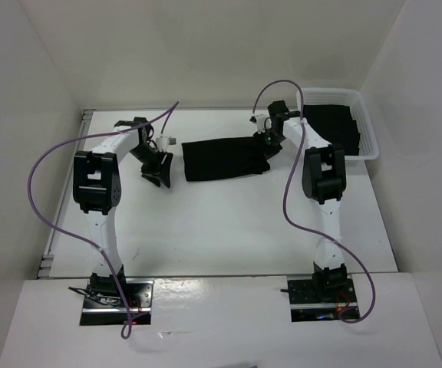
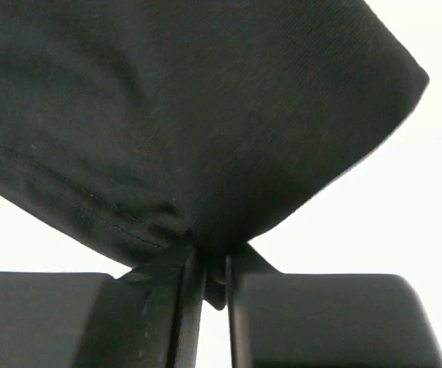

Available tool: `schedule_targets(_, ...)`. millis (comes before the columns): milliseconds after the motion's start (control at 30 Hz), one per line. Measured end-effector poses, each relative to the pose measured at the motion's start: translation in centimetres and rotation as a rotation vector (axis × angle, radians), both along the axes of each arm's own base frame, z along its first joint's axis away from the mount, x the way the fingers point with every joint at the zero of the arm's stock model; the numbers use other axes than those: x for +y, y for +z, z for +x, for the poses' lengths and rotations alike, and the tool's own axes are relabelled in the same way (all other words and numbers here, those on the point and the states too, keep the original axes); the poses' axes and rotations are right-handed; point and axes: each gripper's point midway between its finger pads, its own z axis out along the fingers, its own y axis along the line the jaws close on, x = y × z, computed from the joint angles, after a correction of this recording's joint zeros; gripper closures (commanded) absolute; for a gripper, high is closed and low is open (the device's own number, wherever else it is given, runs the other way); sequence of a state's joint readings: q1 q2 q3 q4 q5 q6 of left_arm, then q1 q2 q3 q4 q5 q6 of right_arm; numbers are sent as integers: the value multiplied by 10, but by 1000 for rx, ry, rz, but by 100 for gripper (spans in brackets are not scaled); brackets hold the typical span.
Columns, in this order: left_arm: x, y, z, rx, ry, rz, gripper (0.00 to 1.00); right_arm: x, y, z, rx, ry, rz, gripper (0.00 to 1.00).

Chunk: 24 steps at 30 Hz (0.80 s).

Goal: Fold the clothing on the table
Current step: Fold the skirt

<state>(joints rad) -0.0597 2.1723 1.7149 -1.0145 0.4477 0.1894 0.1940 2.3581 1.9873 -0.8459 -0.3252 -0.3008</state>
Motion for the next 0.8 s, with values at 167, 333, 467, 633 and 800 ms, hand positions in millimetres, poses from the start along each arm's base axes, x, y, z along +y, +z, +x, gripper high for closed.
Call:
schedule_targets(167, -2, 2, -2, 3, -13, -16, 33, 4, 9, 7, -30, 18, 11, 44)
schedule_targets(333, -14, 19, 9, -22, -16, -99, 31, 7, 11, 4, -27, 30, 30, 35)
schedule_targets(467, -22, 33, 34, -85, -10, -148, 31, 7, 21, -2, -34, 33, 36, 34)
schedule_targets(633, -30, 36, 56, -119, 12, -176, 31, 9, 30, -8, -36, 34, 55, 34)
schedule_targets(800, -41, 18, 61, -93, 15, -173, 34, 9, 22, -17, -6, 30, 62, 34)
